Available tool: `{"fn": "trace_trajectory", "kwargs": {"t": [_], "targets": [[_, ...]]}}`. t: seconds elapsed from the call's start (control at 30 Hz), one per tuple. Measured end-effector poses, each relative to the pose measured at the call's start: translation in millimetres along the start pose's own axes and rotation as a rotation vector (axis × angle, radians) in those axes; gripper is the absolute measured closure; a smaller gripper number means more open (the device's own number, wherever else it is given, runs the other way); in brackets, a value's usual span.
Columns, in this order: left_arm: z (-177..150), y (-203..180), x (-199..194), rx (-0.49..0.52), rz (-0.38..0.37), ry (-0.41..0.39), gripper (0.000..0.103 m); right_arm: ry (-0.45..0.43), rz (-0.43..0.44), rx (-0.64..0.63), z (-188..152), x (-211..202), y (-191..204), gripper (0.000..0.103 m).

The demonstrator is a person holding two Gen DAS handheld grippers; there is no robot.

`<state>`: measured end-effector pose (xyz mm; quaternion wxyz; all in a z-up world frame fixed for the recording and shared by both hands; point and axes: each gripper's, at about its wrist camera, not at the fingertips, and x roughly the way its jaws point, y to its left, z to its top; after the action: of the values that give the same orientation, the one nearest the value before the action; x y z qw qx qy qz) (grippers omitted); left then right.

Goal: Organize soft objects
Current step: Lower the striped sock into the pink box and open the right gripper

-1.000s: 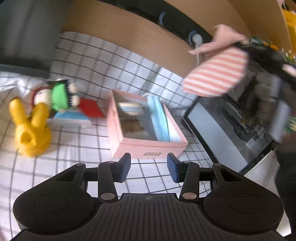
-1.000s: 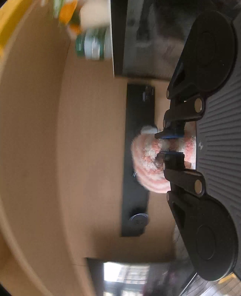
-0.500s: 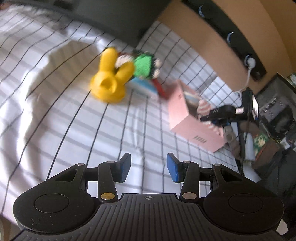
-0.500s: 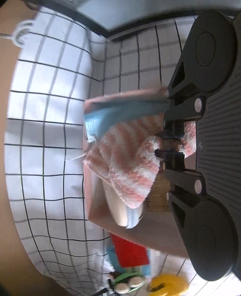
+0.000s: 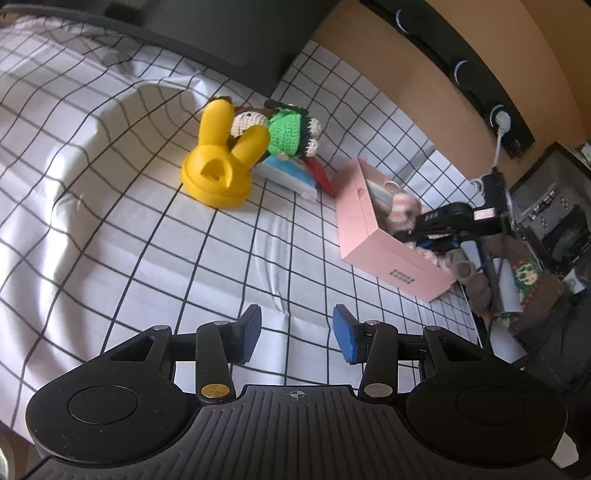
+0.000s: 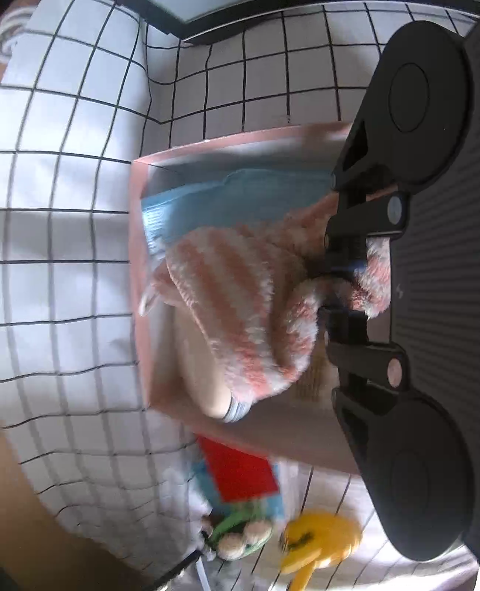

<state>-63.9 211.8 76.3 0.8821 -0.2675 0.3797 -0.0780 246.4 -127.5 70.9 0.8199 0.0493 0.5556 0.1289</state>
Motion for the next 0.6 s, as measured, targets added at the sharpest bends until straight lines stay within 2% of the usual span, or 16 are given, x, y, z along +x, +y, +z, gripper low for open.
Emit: {"fn": "trace_trajectory", "kwargs": {"t": [0.03,0.07,0.1,0.13,0.2,0.27,0.33,0.4,0.47,0.53,0.6], "targets": [[0.8,-1.3,-0.9,0.009,0.003,-0.002,0.056,-0.013,0.020,-0.004,-2.3,-7.2,-0.9,0.063],[1.7,-1.4,-1.1,0.014,0.007,-0.001,0.056,-0.039,0.041,-0.028,-6.4,-20.8,0.8,0.055],[2.5,-0.8,-0.9,0.016,0.013,0.001,0.056,-0.073,0.045,-0.061,-10.5,-35.3,3.0,0.038],[3.6,0.3,-0.7,0.016,0.020,0.002,0.056,-0.111,0.038,-0.097,-15.2,-49.0,5.2,0.034],[5.7,2.7,0.1,0.011,0.033,0.002,0.056,-0.204,0.036,-0.162,-25.5,-76.5,8.8,0.035],[8.3,4.2,2.5,0.006,0.035,0.005,0.056,-0.271,0.051,-0.176,-25.4,-88.3,9.4,0.043],[11.4,1.7,6.9,0.013,0.031,0.011,0.056,-0.315,0.033,-0.174,-21.5,-88.7,12.3,0.061],[14.4,-4.6,11.1,0.033,0.023,0.016,0.056,-0.271,0.044,-0.118,-10.9,-66.7,13.7,0.065],[17.3,-10.6,13.5,0.056,0.017,0.020,0.056,-0.148,0.056,-0.066,-6.7,-32.1,11.5,0.067],[19.5,-12.3,14.7,0.072,0.032,0.025,0.056,-0.059,0.033,-0.033,-11.7,-1.7,8.0,0.067],[22.6,-8.6,16.2,0.080,0.058,0.028,0.056,-0.099,0.039,-0.034,-18.8,1.0,6.0,0.067]]}}
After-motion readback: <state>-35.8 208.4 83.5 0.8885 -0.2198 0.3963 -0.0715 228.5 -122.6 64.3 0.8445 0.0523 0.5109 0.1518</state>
